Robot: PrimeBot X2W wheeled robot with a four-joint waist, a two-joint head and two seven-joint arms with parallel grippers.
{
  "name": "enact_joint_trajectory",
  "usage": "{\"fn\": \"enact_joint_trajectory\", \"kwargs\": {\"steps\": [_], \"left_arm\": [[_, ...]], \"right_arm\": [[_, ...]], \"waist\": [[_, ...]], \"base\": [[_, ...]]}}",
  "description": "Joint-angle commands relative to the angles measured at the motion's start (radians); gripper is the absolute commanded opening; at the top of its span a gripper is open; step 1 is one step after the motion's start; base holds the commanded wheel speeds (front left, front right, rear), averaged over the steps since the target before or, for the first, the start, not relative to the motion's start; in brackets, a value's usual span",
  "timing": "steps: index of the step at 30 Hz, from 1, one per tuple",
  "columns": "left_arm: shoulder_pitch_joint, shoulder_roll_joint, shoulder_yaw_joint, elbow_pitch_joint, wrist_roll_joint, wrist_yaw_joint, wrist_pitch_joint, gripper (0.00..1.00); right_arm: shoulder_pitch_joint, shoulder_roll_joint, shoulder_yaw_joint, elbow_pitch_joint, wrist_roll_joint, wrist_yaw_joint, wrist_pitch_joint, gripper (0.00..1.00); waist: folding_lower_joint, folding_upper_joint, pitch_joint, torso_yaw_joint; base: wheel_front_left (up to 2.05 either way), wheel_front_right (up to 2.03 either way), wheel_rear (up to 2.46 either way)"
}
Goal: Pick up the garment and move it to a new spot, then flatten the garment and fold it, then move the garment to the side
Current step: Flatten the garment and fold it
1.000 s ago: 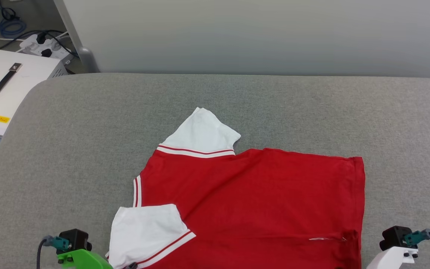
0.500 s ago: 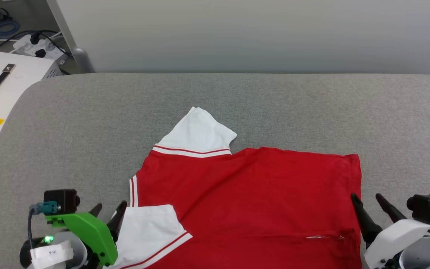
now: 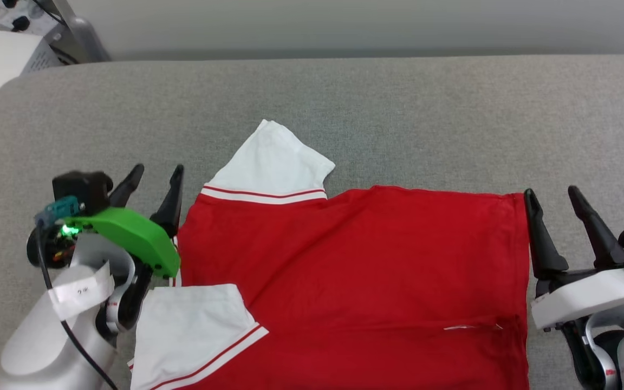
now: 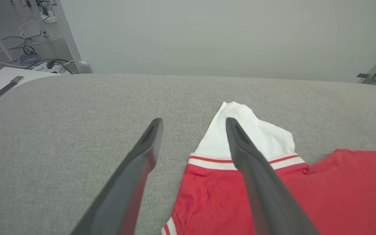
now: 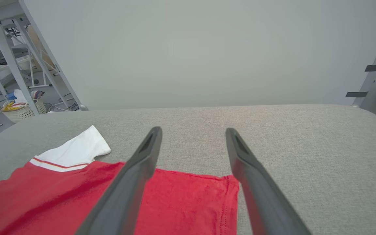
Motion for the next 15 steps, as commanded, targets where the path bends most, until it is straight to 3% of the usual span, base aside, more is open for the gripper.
{"fn": "enact_joint_trajectory", "kwargs": {"steps": [1, 8, 15], "left_arm": [[-0.061, -0.009, -0.007, 0.018, 0.013, -0.016, 0.003, 1.00], [-0.280, -0.018, -0.044, 0.135, 0.024, -0.095, 0.095, 1.00], [-0.474, -0.022, -0.090, 0.316, -0.039, -0.192, 0.297, 1.00]], "right_arm": [[-0.029, -0.003, 0.000, -0.016, -0.016, 0.000, -0.007, 1.00], [-0.089, -0.016, 0.004, -0.040, -0.050, 0.000, 0.007, 1.00], [-0.134, -0.020, 0.016, -0.028, -0.029, 0.000, 0.001, 1.00]], "waist": [[0.0000, 0.0000, 0.092, -0.030], [0.0000, 0.0000, 0.187, -0.068], [0.0000, 0.0000, 0.246, -0.113]], "base": [[0.00, 0.00, 0.00], [0.00, 0.00, 0.00], [0.00, 0.00, 0.00]]}}
